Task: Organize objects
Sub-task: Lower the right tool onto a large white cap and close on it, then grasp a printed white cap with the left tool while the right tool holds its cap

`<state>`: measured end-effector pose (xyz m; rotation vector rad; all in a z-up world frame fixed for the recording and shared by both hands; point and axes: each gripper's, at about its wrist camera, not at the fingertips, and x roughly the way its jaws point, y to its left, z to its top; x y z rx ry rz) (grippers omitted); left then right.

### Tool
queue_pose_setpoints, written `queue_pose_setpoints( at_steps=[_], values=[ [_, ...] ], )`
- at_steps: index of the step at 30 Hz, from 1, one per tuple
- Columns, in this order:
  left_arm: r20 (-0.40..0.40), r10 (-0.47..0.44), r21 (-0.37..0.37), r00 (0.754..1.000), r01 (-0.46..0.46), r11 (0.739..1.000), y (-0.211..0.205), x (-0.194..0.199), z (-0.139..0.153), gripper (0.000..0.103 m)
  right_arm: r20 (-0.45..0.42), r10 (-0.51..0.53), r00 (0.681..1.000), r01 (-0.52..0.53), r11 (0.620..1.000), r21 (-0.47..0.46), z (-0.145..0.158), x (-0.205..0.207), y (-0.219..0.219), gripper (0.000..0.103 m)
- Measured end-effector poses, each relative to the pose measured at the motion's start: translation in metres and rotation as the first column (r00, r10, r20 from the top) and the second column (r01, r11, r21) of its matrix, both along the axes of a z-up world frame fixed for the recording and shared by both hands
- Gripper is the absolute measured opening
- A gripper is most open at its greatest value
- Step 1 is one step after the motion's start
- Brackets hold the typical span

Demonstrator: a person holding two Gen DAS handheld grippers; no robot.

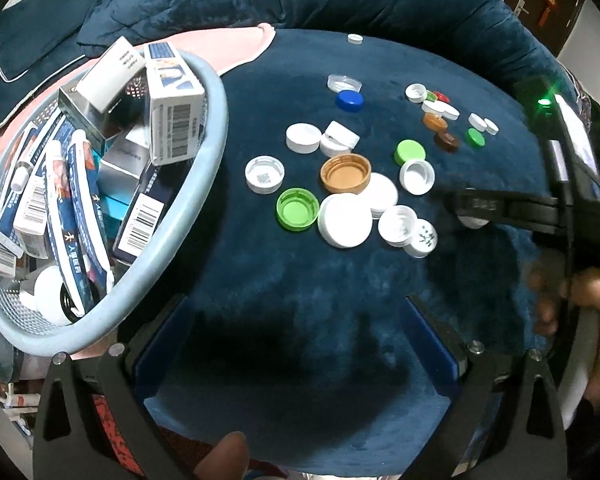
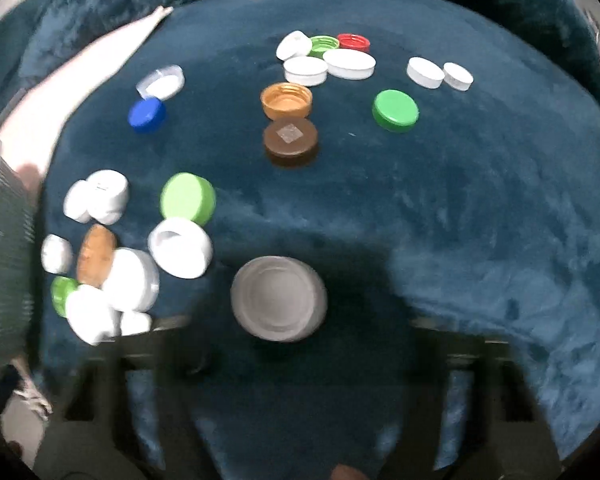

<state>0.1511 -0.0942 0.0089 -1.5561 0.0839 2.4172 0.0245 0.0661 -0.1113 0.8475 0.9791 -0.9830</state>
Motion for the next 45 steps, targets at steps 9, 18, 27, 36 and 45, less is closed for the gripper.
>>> queue_pose_setpoints(
  at_steps=[9,18,27,36,45],
  values=[
    [0.052,0.041,0.099,0.998,-0.046,0.994,0.009,-0.015,-0.014,0.102,0.070,-0.049,0.996,0.045,0.998,0.052,0.001,-0.046,0.004,0.042],
    [0.085,0.079,0.207,0.993,-0.095,0.974,0.041,-0.030,-0.018,0.095,0.099,-0.030,0.995,0.023,0.997,0.074,-0.006,-0.059,0.021,0.042],
    [0.120,0.136,0.182,0.983,-0.156,0.971,0.062,-0.046,-0.032,0.063,0.143,-0.013,0.990,0.002,0.997,0.079,-0.006,-0.071,0.034,0.042],
    [0.123,0.091,0.212,0.988,-0.116,0.970,0.054,-0.039,-0.025,0.011,0.146,-0.008,0.989,-0.004,0.997,0.083,-0.005,-0.072,0.038,0.042],
    [0.169,0.088,0.107,0.982,-0.107,0.988,0.033,-0.021,-0.022,0.011,0.137,-0.006,0.991,-0.008,0.995,0.100,-0.004,-0.058,0.039,0.042]
  ],
)
